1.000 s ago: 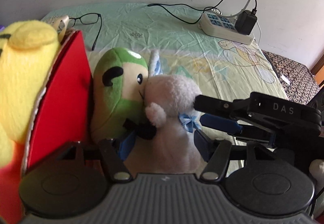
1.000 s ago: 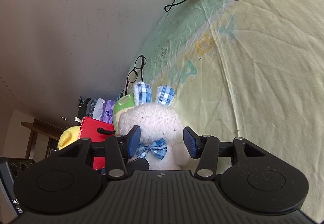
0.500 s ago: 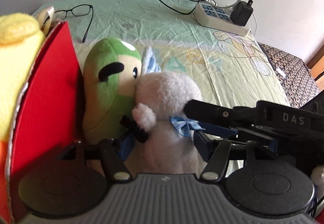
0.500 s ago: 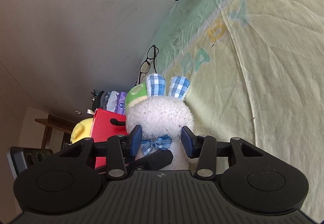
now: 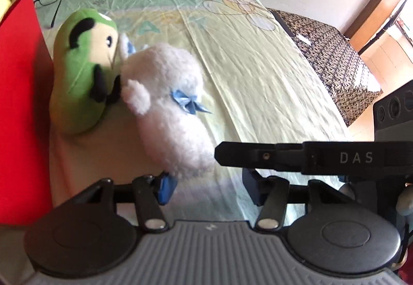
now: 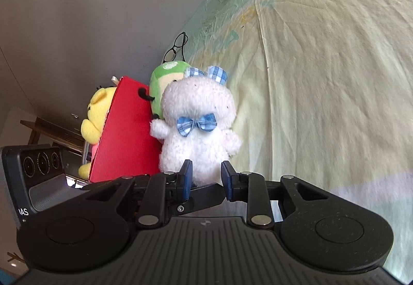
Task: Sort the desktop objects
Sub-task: 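Close both grippers on the white lamb plush's body, then lift the white lamb with both grippers and carry it over the red box, then lower the lamb into the box and open both grippers, then move both grippers out of the box to the green bean plush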
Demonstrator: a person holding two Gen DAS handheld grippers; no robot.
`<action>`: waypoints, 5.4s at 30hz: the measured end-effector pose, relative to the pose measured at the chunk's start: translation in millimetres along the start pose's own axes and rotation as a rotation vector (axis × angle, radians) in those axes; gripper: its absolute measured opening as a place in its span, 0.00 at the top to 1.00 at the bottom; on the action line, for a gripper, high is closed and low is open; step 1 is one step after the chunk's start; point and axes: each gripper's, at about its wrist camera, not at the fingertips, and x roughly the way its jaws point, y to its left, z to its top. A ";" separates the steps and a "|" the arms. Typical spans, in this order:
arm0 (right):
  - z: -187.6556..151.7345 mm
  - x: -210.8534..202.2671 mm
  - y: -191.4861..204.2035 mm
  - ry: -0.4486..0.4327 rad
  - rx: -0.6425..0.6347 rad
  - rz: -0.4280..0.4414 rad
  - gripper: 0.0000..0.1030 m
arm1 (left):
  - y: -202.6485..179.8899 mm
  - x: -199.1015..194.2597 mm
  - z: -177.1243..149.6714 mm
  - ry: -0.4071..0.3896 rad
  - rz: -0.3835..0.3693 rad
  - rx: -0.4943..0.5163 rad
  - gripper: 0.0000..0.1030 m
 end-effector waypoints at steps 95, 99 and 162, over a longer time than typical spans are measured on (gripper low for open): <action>-63.7 206.3 275.4 -0.086 -0.421 0.101 0.57 | 308.7 -201.0 -47.5 -0.367 0.265 -0.087 0.32; -66.3 209.5 276.3 -0.096 -0.450 0.089 0.57 | 312.8 -201.8 -52.2 -0.367 0.271 -0.075 0.32; -90.0 108.4 233.1 -0.322 -0.230 0.058 0.63 | 217.2 -228.4 -56.3 -0.385 0.241 -0.007 0.12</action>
